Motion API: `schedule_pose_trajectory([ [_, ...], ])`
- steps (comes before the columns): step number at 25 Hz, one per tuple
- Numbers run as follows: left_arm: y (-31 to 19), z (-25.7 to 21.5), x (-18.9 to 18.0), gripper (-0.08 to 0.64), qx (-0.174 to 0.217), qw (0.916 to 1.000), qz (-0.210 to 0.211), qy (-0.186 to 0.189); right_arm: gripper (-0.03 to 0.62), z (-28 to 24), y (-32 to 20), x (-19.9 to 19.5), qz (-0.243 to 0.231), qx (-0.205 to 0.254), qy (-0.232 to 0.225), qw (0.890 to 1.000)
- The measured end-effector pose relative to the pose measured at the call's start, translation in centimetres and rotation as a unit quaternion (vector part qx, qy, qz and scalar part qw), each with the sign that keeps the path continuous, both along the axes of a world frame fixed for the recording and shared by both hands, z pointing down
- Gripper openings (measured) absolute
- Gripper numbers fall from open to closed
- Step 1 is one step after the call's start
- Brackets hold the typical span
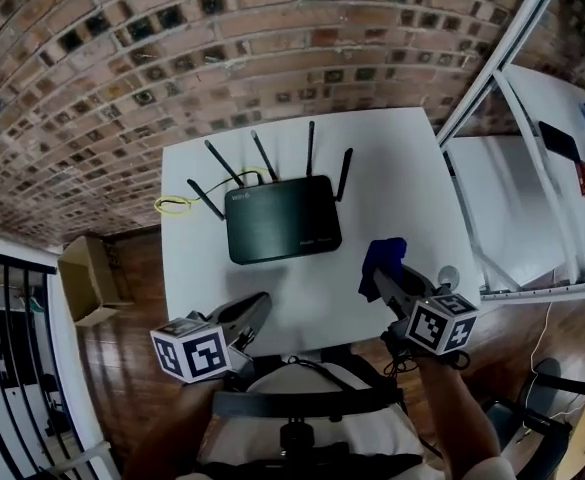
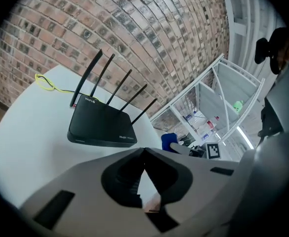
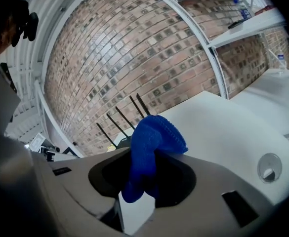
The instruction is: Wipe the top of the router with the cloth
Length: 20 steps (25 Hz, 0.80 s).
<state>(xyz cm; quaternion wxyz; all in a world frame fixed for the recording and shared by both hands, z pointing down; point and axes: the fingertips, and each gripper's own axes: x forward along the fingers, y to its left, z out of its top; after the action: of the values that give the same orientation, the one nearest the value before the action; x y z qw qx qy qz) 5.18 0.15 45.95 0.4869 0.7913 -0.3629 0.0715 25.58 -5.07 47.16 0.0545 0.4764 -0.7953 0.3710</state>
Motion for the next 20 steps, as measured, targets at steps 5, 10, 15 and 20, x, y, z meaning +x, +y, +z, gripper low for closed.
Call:
schedule_pose_trajectory([
  [5,0.8,0.5,4.5,0.028,-0.006,0.9999,0.0,-0.01,0.137,0.8,0.8,3.9,-0.017,0.005,-0.001,1.0],
  [10,1.3,0.4,8.7,0.028,-0.003,0.9999,-0.002,-0.011,0.121,0.3,1.1,6.3,-0.038,0.014,-0.023,0.999],
  [15,1.8,0.0,10.9,0.028,0.003,0.9998,-0.015,-0.011,0.127,0.4,1.8,7.9,-0.04,-0.002,-0.063,0.997],
  [20,2.6,-0.1,11.5,0.028,0.002,0.9994,-0.03,-0.016,0.126,1.0,2.5,8.6,-0.055,-0.008,-0.059,0.997],
])
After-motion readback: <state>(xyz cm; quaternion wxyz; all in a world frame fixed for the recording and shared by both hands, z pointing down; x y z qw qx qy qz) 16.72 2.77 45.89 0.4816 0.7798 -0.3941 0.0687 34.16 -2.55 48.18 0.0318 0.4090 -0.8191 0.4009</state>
